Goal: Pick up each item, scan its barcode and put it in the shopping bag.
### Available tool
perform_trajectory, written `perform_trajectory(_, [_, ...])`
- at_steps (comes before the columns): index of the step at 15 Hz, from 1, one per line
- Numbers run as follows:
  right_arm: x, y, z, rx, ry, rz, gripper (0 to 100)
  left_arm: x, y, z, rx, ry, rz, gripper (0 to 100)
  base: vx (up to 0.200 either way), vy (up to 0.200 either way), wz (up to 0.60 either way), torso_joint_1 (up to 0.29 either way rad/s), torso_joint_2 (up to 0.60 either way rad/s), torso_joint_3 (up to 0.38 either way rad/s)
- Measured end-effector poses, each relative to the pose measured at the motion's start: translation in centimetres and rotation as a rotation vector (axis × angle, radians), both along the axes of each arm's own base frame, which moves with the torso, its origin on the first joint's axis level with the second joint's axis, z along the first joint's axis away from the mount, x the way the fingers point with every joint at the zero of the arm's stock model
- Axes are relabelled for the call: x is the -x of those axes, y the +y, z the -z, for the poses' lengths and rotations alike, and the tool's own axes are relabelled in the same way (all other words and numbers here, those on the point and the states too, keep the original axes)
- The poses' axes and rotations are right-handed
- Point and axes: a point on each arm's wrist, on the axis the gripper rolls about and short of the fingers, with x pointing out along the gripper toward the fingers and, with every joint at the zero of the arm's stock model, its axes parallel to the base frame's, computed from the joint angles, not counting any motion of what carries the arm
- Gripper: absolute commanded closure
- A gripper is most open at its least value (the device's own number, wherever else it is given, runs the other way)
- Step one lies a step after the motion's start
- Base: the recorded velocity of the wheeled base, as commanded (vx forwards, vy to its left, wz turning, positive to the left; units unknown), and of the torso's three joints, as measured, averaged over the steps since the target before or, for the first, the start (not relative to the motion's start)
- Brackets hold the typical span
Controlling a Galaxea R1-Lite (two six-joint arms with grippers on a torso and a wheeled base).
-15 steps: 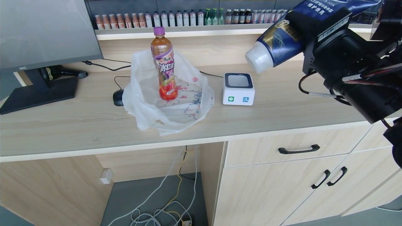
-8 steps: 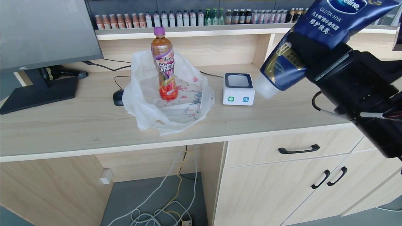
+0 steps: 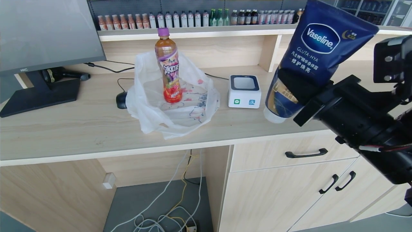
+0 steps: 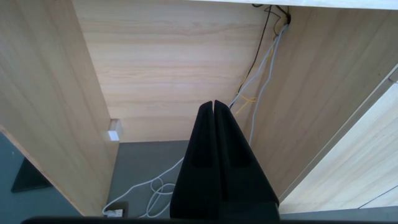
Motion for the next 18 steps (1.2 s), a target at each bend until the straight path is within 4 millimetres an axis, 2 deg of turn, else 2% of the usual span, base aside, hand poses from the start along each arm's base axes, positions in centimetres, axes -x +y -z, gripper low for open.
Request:
perform_trajectory(4, [-1.6,-0.4,-0.6,-0.018,-0.026,0.048,100,0.0,0.0,0.0,0.001,0.000,-0.002,100,0.000,0.000,0.00,0.000,0.00,0.000])
perform_trajectory(8, [-2.7,-0.9,-0.2,-0.100,0.019,0.088,100,0.0,0.0,0.0,0.002,0.000,-0.002,100,0.000,0.200,0.00,0.000,0.00,0.002])
perform_trajectory(18, [-3.9,-0.4,0.2,-0.111,0.033,0.093,100,0.0,0.0,0.0,0.008,0.000,-0.002,100,0.000,0.200,0.00,0.001,0.00,0.004])
